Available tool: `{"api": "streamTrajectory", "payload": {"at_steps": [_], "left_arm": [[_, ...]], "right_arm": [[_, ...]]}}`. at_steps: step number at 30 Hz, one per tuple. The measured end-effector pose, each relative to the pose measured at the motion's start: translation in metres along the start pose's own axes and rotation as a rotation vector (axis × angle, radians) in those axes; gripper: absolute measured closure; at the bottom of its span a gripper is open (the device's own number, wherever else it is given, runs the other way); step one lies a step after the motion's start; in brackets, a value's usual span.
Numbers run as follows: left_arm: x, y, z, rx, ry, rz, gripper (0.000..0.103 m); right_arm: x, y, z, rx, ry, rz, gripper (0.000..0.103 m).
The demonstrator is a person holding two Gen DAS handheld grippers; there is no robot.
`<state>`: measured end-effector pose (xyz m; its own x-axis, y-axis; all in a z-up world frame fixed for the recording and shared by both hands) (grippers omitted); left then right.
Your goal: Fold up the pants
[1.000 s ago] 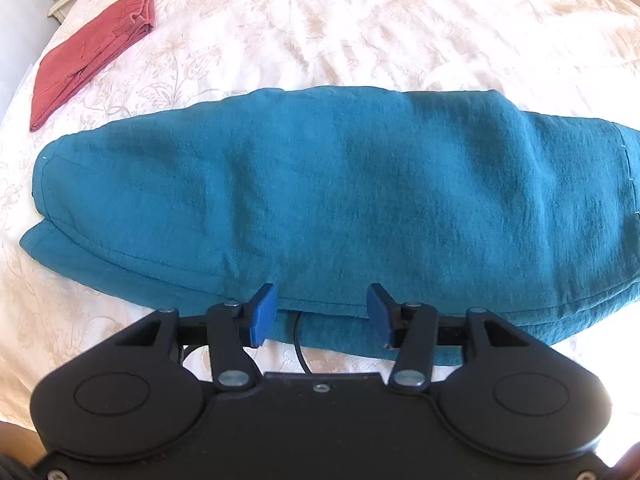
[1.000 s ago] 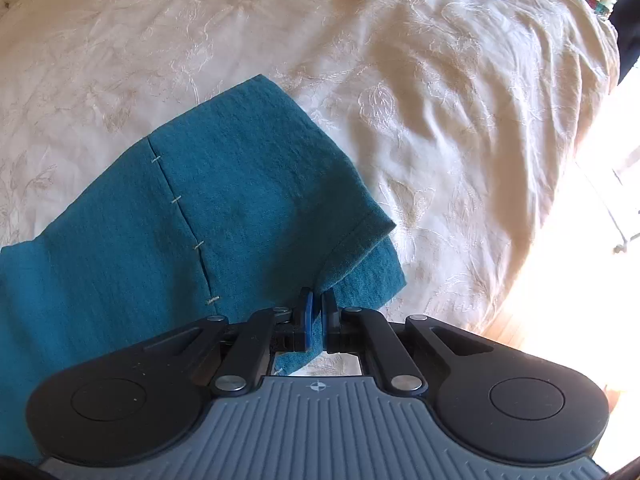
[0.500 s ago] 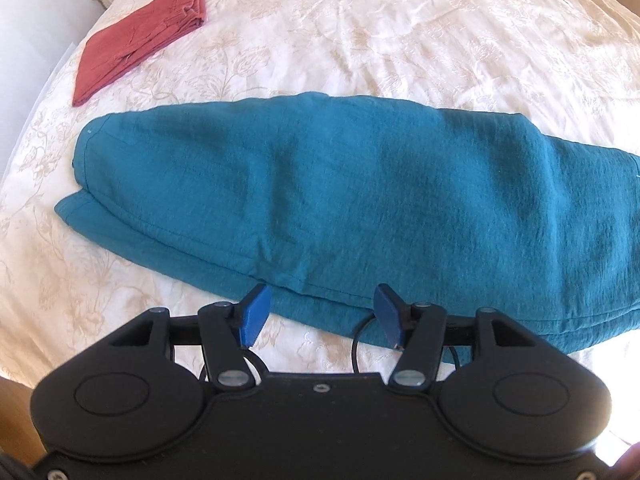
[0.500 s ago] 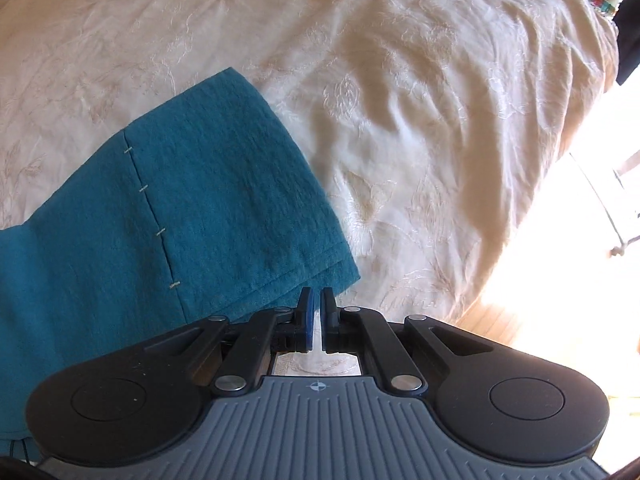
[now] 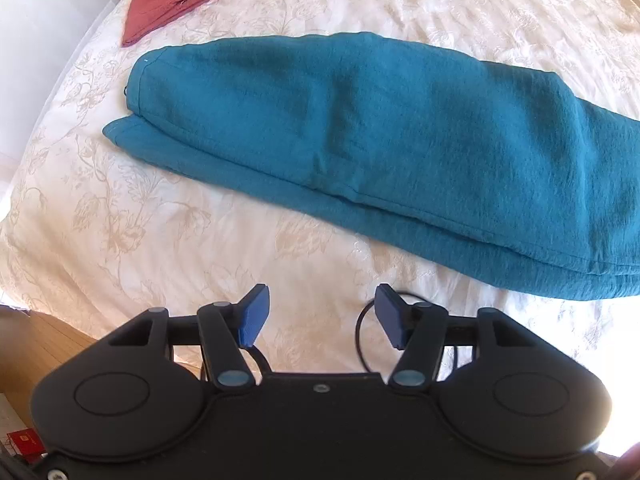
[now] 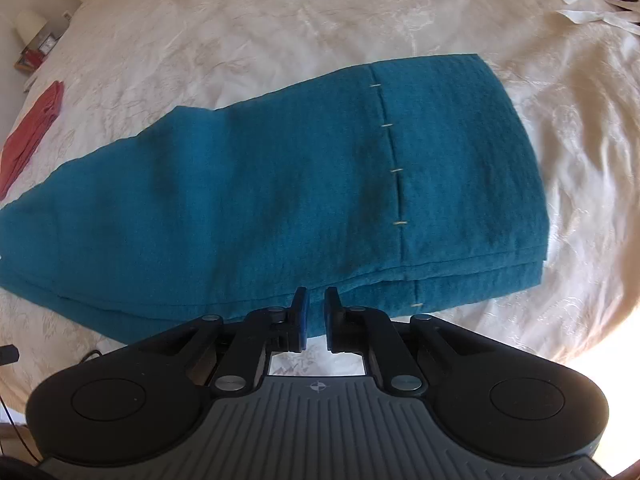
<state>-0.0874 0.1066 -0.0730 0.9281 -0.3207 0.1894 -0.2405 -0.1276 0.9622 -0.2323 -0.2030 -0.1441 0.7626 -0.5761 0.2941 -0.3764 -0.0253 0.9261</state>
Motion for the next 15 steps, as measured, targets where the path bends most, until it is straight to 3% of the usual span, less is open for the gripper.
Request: {"api": "streamTrajectory", "payload": {"at_steps": [1, 7, 11, 15], "left_arm": [[-0.001, -0.001, 0.002, 0.003, -0.002, -0.002, 0.040], [0.002, -0.002, 0.013, 0.003, 0.001, 0.030, 0.040], [0.009, -0.001, 0.015, -0.023, 0.052, 0.058, 0.033], [0.016, -0.003, 0.017, -0.037, 0.093, 0.073, 0.032]], "right_arm": [[-0.002, -0.003, -0.006, 0.017, 0.026, -0.005, 0.079], [-0.007, -0.021, -0.057, 0.066, 0.265, 0.012, 0.076], [-0.017, -0.035, -0.100, 0.062, 0.543, 0.041, 0.072], [-0.032, -0.048, -0.130, 0.031, 0.792, 0.071, 0.072]]}}
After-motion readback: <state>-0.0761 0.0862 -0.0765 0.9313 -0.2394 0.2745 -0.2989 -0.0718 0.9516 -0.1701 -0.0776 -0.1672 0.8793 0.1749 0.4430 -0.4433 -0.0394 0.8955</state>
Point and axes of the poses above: each gripper's, at about its wrist camera, not at the fingertips, and y roughly against the way its jaws point, z to its right, x to its top, the point moved 3 cm from there along -y, roughly the way its jaws point, and after that the axes turned 1 degree about -y, right-handed, at the moved point
